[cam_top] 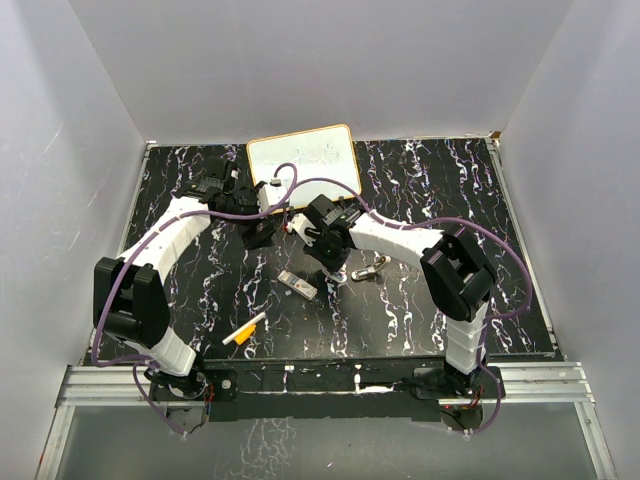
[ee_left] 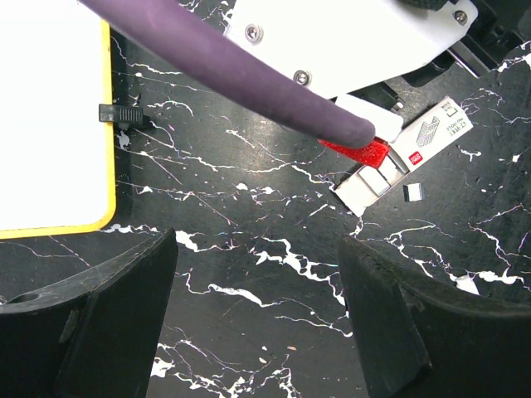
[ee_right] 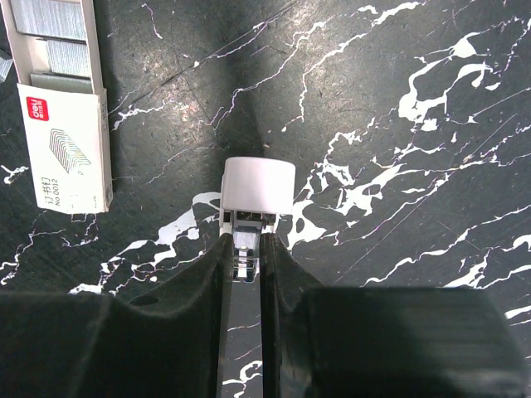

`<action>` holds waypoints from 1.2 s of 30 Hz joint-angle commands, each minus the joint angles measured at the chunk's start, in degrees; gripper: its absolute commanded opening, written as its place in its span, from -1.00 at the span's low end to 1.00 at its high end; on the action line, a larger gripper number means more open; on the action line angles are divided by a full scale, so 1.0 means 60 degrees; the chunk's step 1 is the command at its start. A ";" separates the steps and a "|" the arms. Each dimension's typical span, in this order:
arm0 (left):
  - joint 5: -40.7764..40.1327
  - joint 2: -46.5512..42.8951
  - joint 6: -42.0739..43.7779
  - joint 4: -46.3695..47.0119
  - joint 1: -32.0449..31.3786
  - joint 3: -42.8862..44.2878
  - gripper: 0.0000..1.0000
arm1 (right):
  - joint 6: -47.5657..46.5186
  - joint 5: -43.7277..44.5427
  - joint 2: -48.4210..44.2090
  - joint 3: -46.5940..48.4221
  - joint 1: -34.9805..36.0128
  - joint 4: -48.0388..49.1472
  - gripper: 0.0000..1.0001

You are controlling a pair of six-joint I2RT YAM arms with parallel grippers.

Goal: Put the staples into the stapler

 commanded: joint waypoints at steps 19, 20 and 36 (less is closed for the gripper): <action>0.0228 -0.0647 0.0214 -0.0232 0.0106 -0.0171 0.53 | -0.0229 0.0014 -0.0183 -0.0175 0.0024 0.0334 -0.78; 0.0223 -0.0653 0.0212 -0.0240 0.0100 -0.0169 0.53 | -0.0222 0.0021 -0.0191 -0.0195 0.0016 0.0341 -0.78; 0.0227 -0.0659 0.0287 -0.0261 0.0113 -0.0168 0.53 | -0.0182 0.0068 -0.0227 -0.0409 0.0029 0.0264 -0.72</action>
